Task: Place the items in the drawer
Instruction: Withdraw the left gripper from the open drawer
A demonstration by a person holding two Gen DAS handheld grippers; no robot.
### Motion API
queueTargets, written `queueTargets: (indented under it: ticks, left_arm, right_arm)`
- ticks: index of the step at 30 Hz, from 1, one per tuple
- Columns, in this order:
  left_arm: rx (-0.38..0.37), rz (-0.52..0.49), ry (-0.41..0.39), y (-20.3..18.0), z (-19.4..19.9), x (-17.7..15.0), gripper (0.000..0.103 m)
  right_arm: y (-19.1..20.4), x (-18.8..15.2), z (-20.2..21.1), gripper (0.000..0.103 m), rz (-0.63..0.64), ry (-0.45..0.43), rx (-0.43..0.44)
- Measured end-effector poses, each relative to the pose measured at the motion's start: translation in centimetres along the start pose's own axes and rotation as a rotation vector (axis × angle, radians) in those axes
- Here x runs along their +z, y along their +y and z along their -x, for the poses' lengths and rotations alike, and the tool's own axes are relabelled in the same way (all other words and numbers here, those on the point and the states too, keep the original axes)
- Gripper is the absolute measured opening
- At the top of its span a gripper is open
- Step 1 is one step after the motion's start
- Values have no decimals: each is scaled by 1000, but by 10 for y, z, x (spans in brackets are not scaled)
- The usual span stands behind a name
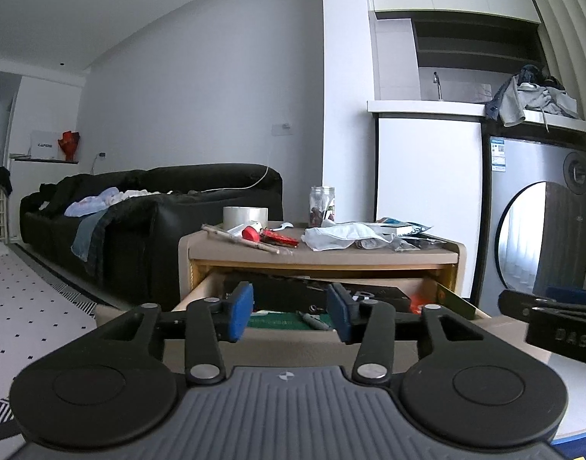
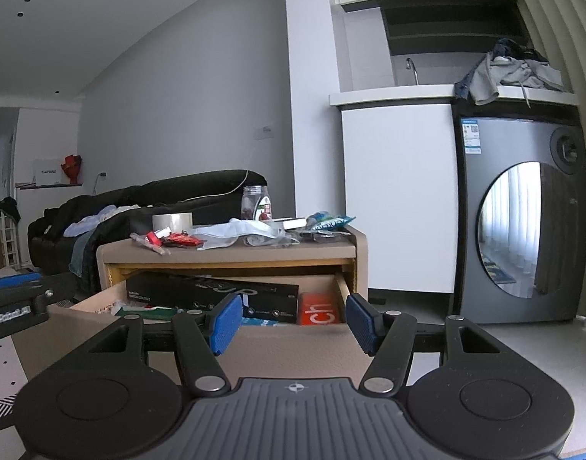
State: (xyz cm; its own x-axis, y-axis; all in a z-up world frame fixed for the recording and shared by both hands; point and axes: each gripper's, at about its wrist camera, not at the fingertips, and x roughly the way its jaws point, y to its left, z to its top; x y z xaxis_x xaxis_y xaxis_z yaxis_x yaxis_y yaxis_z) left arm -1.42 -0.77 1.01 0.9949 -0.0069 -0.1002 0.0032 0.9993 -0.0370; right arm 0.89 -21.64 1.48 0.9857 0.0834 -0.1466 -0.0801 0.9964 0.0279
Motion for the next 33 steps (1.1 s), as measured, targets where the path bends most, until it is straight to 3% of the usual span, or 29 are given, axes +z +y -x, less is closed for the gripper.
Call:
queueTargets:
  ticks: [7, 20, 26, 28, 29, 33]
  left_arm:
    - [17, 6, 9, 12, -24, 1, 78]
    - [21, -37, 43, 23, -66, -7, 87]
    - [-5, -42, 60, 26, -77, -8, 91]
    - [0, -45, 43, 27, -75, -4, 95]
    - [9, -38, 31, 29, -74, -1, 102]
    - [18, -1, 10, 38, -78, 12, 103]
  right_arm:
    - [1, 7, -11, 64, 1, 15, -2]
    - [7, 23, -42, 64, 21, 52, 26]
    - [6, 33, -52, 64, 39, 44, 94]
    - [6, 38, -55, 64, 56, 37, 109]
    - [6, 40, -56, 64, 65, 34, 117]
    - [8, 47, -61, 64, 72, 33, 142]
